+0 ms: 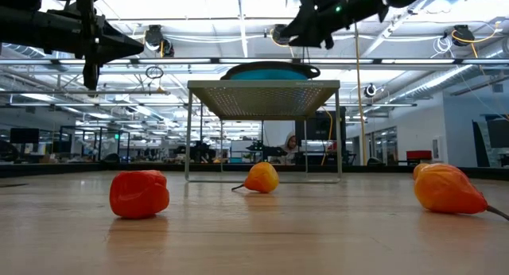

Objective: Pick & Place Fruit
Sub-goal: Put the peach into the blue strainer bowl on the shelf

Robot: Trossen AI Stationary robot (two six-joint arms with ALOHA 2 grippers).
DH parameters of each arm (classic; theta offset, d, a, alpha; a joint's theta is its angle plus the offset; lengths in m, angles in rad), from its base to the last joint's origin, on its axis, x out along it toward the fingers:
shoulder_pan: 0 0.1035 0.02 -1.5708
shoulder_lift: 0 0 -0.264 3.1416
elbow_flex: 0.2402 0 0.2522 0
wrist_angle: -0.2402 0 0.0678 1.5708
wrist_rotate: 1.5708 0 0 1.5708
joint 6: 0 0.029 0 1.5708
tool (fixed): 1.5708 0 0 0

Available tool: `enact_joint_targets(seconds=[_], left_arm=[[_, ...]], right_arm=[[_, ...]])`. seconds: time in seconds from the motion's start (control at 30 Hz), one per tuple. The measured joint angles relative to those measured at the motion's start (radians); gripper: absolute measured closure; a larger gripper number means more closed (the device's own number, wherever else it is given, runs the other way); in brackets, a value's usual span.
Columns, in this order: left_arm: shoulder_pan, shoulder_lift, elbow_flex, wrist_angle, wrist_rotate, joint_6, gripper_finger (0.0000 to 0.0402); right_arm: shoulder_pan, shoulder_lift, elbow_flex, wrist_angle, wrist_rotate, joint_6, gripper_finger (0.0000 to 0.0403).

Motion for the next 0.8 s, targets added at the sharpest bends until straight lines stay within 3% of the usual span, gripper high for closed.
enact_joint_targets(seconds=[0.23,0.8], left_arm=[[0.0,0.0,0.0,0.0,0.0,0.004,0.0376],[0.0,0.0,0.0,0.0,0.0,0.001,0.0376]], right_arm=[[0.074,-0.118,0.0,-0.113,-0.001,-0.017,0.0184],[0.326,-0.285,0.0,-0.436,-0.002,-0.011,0.0367]])
